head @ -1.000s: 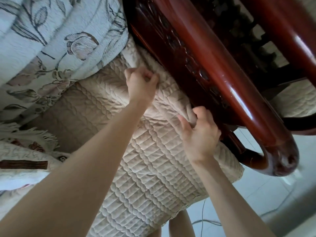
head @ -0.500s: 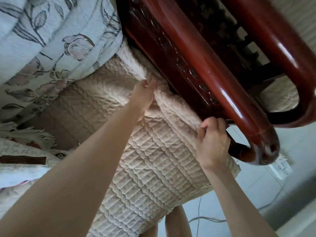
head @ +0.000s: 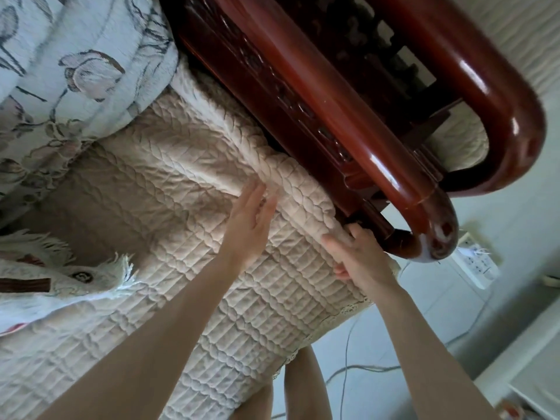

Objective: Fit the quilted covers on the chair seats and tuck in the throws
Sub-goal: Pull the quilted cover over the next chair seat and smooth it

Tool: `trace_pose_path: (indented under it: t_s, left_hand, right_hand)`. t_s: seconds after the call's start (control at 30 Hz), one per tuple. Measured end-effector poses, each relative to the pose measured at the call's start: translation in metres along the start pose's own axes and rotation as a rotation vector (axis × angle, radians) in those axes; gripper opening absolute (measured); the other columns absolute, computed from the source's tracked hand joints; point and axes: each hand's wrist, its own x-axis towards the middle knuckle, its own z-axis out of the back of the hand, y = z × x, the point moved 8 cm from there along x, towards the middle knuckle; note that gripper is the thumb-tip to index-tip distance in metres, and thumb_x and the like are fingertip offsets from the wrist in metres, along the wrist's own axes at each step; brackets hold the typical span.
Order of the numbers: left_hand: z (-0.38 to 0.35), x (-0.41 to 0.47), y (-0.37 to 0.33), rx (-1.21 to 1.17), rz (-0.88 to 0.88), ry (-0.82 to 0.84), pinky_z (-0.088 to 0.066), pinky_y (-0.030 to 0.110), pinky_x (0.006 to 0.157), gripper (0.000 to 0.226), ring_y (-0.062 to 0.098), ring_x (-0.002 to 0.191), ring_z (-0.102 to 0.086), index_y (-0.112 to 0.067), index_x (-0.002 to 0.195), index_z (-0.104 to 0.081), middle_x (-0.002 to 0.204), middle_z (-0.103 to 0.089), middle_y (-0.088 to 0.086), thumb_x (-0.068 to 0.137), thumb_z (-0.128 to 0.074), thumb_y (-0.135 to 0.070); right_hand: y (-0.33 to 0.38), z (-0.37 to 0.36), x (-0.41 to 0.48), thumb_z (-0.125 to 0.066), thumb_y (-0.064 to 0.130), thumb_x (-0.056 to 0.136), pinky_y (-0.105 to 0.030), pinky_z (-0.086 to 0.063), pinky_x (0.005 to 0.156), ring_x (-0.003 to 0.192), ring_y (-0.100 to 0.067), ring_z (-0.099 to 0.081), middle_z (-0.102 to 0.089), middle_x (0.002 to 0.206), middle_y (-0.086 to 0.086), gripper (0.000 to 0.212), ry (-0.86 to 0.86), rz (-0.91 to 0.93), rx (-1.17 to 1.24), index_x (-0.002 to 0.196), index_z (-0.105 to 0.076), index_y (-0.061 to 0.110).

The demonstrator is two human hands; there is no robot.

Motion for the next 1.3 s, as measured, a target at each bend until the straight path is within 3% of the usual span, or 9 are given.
trace_pose_path:
  t_s: [0.17,0.3,0.47,0.53,0.63,0.7,0.83,1.03,1.3]
  left_hand:
    - [-0.015,-0.009,0.014,0.208,-0.087,0.037,-0.015,0.052,0.118,0.061,0.01,0.148,-0.007,-0.027,0.142,-0.046,0.159,-0.024,-0.003,0.096,-0.021,-0.057]
    - [-0.016,-0.01,0.015,0.226,-0.067,-0.014,-0.023,0.06,0.113,0.064,0.02,0.148,-0.014,-0.028,0.143,-0.045,0.161,-0.017,-0.001,0.094,-0.019,-0.061]
    - [-0.035,-0.022,0.008,0.3,-0.082,0.089,-0.009,0.056,0.118,0.059,0.023,0.149,0.004,-0.043,0.149,-0.023,0.162,0.002,-0.008,0.095,-0.016,-0.065]
    - [-0.044,-0.024,0.011,0.384,-0.05,0.155,-0.001,0.051,0.12,0.062,0.02,0.148,0.014,-0.043,0.15,-0.018,0.162,0.006,-0.007,0.091,-0.013,-0.063]
    - [-0.048,-0.025,0.016,0.486,-0.022,0.171,0.005,0.046,0.118,0.063,0.018,0.147,0.016,-0.037,0.152,-0.019,0.162,0.004,-0.004,0.093,-0.011,-0.059]
    - [-0.045,-0.027,0.016,0.483,-0.033,0.111,0.001,0.046,0.118,0.056,0.019,0.149,0.007,-0.033,0.151,-0.026,0.162,-0.006,-0.002,0.099,-0.019,-0.052]
    - [-0.033,-0.033,0.014,0.512,-0.091,-0.047,-0.006,0.049,0.119,0.048,0.021,0.149,-0.008,-0.028,0.148,-0.035,0.161,-0.017,-0.001,0.103,-0.029,-0.041]
    - [-0.04,-0.025,0.035,0.73,-0.042,0.043,0.014,0.055,0.114,0.056,0.018,0.143,0.026,-0.042,0.152,0.0,0.159,0.021,-0.007,0.098,-0.012,-0.053]
    - [-0.048,-0.02,0.051,0.796,-0.12,0.0,0.011,0.058,0.114,0.06,0.02,0.145,0.022,-0.043,0.149,0.003,0.16,0.017,-0.007,0.092,0.001,-0.061]
  right_hand:
    - [-0.007,0.001,-0.009,-0.074,0.023,0.082,-0.031,-0.052,0.054,0.047,-0.014,-0.053,-0.058,0.059,0.001,0.018,0.21,0.0,0.128,0.089,-0.059,0.018]
    - [0.005,0.018,-0.012,-0.074,0.022,0.08,-0.025,-0.043,0.056,0.061,-0.016,-0.058,-0.061,0.068,0.003,0.023,-0.116,0.106,-0.036,0.083,-0.052,0.019]
    - [0.006,0.04,-0.057,-0.075,0.014,0.082,-0.044,-0.043,0.083,0.087,-0.033,-0.054,-0.053,0.098,-0.008,0.03,-0.639,0.335,-0.104,0.096,-0.049,0.008]
    - [-0.002,0.023,-0.048,-0.07,0.019,0.087,-0.029,-0.038,0.081,0.096,-0.029,-0.051,-0.044,0.121,-0.016,0.042,-0.509,0.26,-0.192,0.115,-0.044,0.0]
    - [-0.013,-0.003,-0.04,-0.063,0.028,0.092,-0.041,-0.04,0.105,0.133,-0.026,-0.041,-0.007,0.158,-0.005,0.078,-0.266,0.246,-0.197,0.15,-0.015,0.009]
    - [-0.009,-0.001,-0.053,-0.057,0.025,0.096,-0.04,-0.032,0.112,0.14,-0.02,-0.032,-0.002,0.162,0.002,0.075,-0.312,0.416,-0.212,0.154,-0.012,0.015]
    - [-0.001,-0.013,-0.07,-0.045,0.032,0.096,-0.045,-0.036,0.11,0.136,-0.028,-0.04,-0.037,0.153,-0.007,0.054,-0.363,0.66,-0.389,0.145,-0.039,0.01]
    - [-0.025,-0.035,-0.014,-0.023,0.055,0.1,-0.049,0.011,0.116,0.148,-0.019,0.015,0.011,0.162,0.003,0.069,-0.067,0.328,-0.589,0.153,0.014,0.029]
    - [-0.021,-0.036,0.017,-0.027,0.058,0.097,-0.057,-0.023,0.114,0.145,-0.022,-0.023,-0.025,0.159,-0.002,0.066,-0.09,0.423,-0.519,0.154,-0.018,0.025]
